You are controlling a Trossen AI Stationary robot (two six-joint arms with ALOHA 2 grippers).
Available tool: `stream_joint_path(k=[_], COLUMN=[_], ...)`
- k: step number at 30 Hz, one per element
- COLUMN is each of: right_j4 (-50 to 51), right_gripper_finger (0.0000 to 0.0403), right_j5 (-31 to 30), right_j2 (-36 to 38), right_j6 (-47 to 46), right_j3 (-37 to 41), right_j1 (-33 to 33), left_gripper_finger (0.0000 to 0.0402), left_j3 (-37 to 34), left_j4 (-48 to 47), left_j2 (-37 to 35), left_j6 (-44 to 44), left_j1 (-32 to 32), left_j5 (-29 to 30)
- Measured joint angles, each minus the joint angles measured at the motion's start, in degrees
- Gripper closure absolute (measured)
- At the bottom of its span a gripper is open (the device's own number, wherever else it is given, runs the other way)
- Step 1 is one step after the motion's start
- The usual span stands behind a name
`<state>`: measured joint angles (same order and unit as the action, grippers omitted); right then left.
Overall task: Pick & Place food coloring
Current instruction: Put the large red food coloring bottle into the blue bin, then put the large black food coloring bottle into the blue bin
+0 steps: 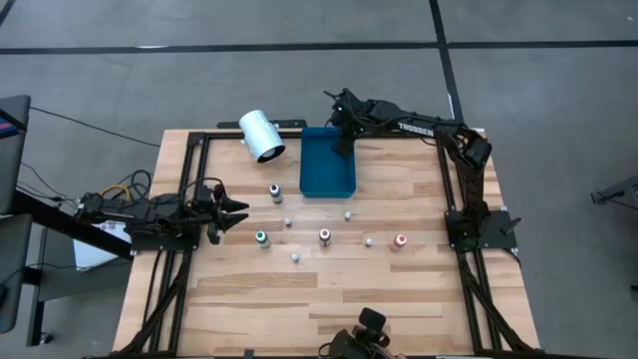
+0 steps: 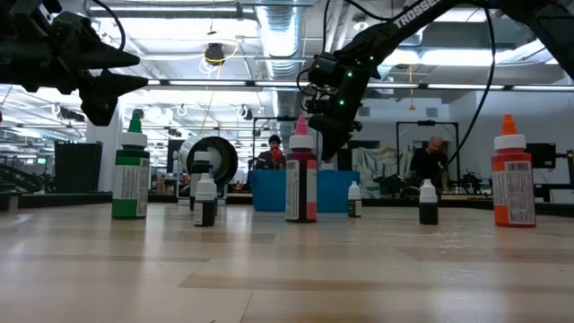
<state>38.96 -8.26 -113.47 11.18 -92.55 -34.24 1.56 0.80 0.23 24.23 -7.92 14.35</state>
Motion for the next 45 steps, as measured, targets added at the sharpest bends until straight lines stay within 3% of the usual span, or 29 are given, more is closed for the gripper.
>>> stream_joint_path(k=[8,14,24,32,39,45], right_j4=[0.3,1.8,2.8,4.8,4.0,-4.2], right_gripper_finger=[0.0214,0.0176,0.0177,0.0177,0.0177,0.0177], right_j5=[-1.4,-4.4,-2.6,9.5,15.9,18.9], right_j2=[0.1,0.5,10.5,22.3,31.2,38.8], right_j6=[1.0,2.2,-1.1,1.5,3.3,0.6], right_j3=[0.0,-0.1,-0.1,0.6,9.0,20.6], right_j1=[0.0,0.1,1.6,1.9,2.0,2.3], left_gripper_finger=[0.0239,0.0239,0.0239,0.0239,0.0239,0.0239], left_j3=[0.0,0.0,0.0,0.0,0.0,0.0], left_j4=[0.0,0.0,0.0,0.0,0.0,0.3], left_j2=[0.0,0.0,0.0,0.0,0.0,0.0], left_j6=[0.0,0.0,0.0,0.3,0.3,0.4], left_j1=[0.0,0.0,0.0,0.0,0.0,0.0], left_j5=[0.0,0.0,0.1,0.1,0.3,2.8])
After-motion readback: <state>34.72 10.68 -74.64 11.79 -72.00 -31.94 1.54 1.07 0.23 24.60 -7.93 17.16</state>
